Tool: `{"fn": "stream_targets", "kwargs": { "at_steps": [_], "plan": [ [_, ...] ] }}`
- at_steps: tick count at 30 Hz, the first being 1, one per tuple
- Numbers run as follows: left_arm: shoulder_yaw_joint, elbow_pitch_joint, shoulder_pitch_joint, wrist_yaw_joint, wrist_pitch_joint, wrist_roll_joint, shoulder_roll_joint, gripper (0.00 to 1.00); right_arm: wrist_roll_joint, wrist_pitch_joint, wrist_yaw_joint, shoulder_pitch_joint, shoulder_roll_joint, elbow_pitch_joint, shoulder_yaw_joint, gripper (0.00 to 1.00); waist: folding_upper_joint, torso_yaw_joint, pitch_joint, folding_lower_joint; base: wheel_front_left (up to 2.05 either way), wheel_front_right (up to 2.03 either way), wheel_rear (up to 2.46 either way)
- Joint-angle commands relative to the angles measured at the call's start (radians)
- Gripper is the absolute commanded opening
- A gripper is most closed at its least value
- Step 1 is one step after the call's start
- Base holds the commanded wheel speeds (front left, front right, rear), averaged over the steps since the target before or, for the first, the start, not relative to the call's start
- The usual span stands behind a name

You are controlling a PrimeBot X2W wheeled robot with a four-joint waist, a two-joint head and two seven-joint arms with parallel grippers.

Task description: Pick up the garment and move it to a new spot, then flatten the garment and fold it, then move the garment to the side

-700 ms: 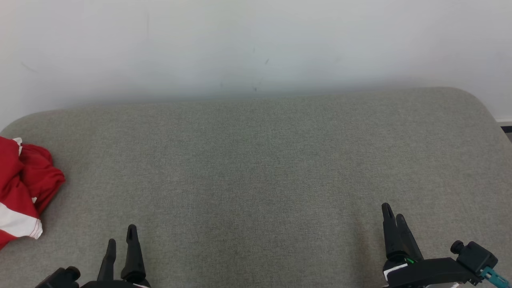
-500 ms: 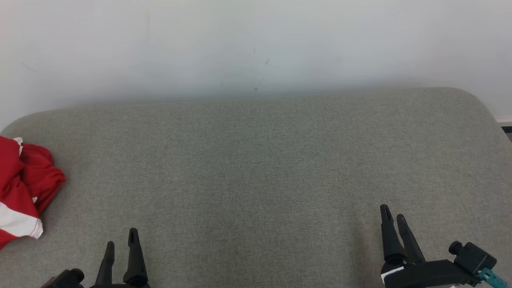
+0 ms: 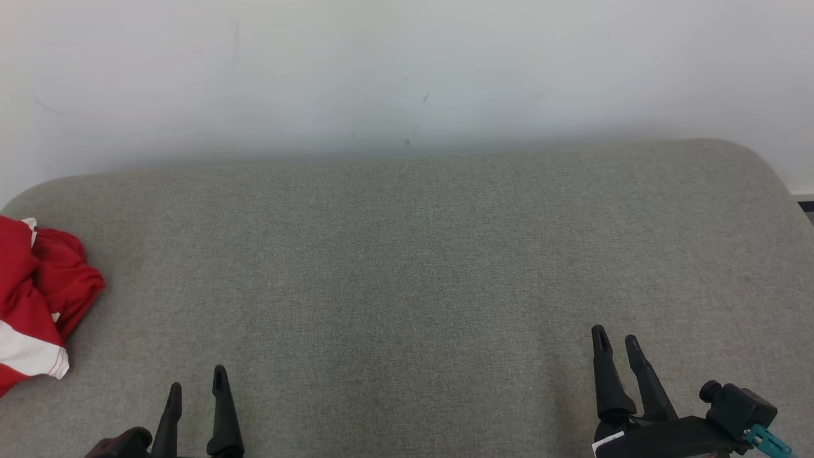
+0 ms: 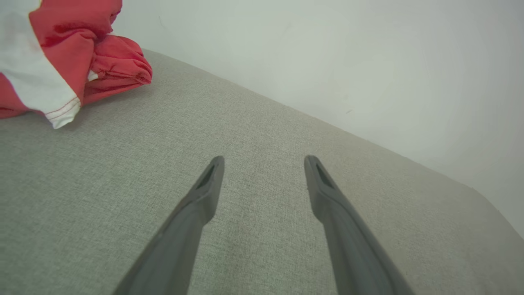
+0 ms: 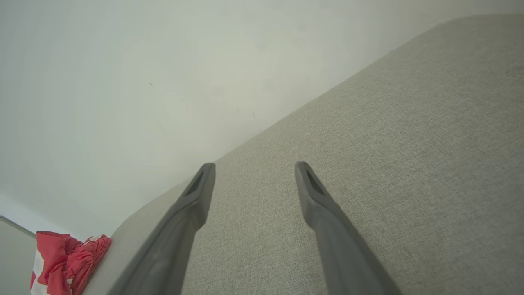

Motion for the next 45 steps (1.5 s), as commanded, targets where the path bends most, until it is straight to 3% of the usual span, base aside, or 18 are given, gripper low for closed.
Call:
{"fn": "stream_targets", "kwargs": {
  "at_steps": [1, 13, 45],
  "plan": [
    [-0.003, -0.013, 0.004, 0.005, -0.009, 0.029, 0.007, 1.0, -0.021, -0.008, -0.001, 0.005, -0.002, -0.012, 0.003, 1.0, 0.0, 0.0, 0.0, 0.0, 0.0, 0.0, 0.0],
    [-0.02, -0.019, 0.022, 0.026, -0.041, 0.156, 0.012, 1.0, -0.143, -0.04, -0.001, 0.018, -0.002, -0.024, 0.02, 1.0, 0.0, 0.003, 0.0, 0.0, 0.0, 0.0, 0.0],
    [0.004, -0.039, 0.061, 0.019, -0.107, 0.398, -0.004, 1.0, -0.384, -0.106, -0.002, 0.042, -0.002, -0.032, 0.032, 1.0, 0.0, 0.004, 0.01, 0.0, 0.0, 0.0, 0.0]
  ]
}}
